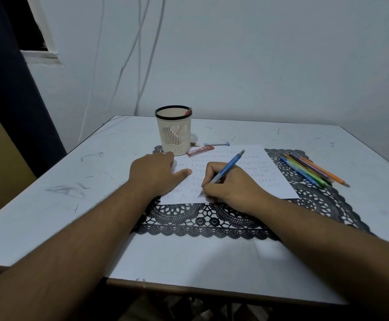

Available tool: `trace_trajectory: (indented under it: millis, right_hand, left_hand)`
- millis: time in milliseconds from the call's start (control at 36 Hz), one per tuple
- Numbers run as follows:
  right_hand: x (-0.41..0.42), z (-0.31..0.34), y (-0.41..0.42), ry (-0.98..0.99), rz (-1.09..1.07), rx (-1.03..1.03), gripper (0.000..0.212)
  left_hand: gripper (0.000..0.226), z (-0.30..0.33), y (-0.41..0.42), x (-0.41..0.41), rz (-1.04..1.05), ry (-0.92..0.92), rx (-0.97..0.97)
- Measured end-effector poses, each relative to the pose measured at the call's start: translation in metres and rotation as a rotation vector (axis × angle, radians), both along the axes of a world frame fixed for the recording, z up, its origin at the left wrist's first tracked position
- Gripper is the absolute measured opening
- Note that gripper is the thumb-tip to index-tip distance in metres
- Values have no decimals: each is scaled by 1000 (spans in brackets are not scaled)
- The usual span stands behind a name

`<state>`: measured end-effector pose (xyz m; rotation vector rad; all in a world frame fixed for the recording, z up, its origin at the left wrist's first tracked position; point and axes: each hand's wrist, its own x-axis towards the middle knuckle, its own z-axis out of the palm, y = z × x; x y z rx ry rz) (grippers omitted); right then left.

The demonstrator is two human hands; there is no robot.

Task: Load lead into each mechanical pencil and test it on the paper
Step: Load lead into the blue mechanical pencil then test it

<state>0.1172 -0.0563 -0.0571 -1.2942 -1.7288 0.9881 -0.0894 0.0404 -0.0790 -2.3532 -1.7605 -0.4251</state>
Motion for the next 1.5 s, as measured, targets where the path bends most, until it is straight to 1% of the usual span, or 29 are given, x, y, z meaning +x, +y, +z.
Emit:
trace_trajectory:
  millis: [111,250,361,444,528,556,583,639,722,750,806,861,917,972,1028,1111,1222,1250,1361,1444,1500]
  right_hand:
    - [-1,-1,1,-18,10,9,18]
    - [1,-1,0,-1,-31,24,16]
    - [0,-2,-1,-13,22,-10,17]
    - [6,-1,3,92,-31,-13,14]
    - [16,3,9,264,-144,-41,18]
    - [20,4,11,338,-179,-68,19]
    - [24,5,14,413,-205,-97,18]
    - [31,5,20,525,-238,-153,17]
    - [38,4,29,645,-269,-227,12]
    - [38,4,30,695,-283,-247,11]
    - [37,5,31,777,-313,-271,14]
    - [36,5,30,783,-326,-261,16]
    - [36,8,29,744,-314,-244,15]
    - [36,13,27,688,-299,-218,10]
    - [36,20,26,651,-305,-169,17]
    - [41,28,26,676,-356,-106,22]
    - [44,33,31,698,-385,-52,6]
    - [44,35,32,692,-384,-37,5]
    - [38,51,41,556,-385,58,4]
    - [31,67,49,438,-383,179,3]
    - [24,82,55,418,-367,285,8]
  left_hand:
    - [54,1,-1,0,7,-9,-5]
    - [54,1,-2,1,7,-9,3]
    - [54,0,-1,1,8,-13,-5]
    - [55,1,-2,1,12,-20,2]
    - [55,8,-3,-2,65,-53,9]
    - [54,12,-2,-4,92,-91,11]
    - [53,16,0,-6,118,-165,9]
    - [55,25,7,-11,161,-408,-25]
    - [91,40,22,-13,131,-825,-136]
    - [100,45,26,-12,109,-942,-176]
    - [112,51,33,-7,69,-1096,-260]
    - [123,50,39,1,24,-1165,-307]
    - [131,40,43,9,3,-1177,-292]
    - [134,29,44,13,14,-1156,-242]
    - [131,21,45,15,15,-1136,-209]
    - [125,17,48,16,-28,-1107,-206]
    - [114,11,53,9,-50,-1056,-169]
    - [111,10,54,8,-50,-1062,-168]
    - [105,11,56,4,-81,-1052,-151]
    - [105,10,56,2,-77,-1039,-146]
    - [104,9,56,1,-70,-1028,-149]
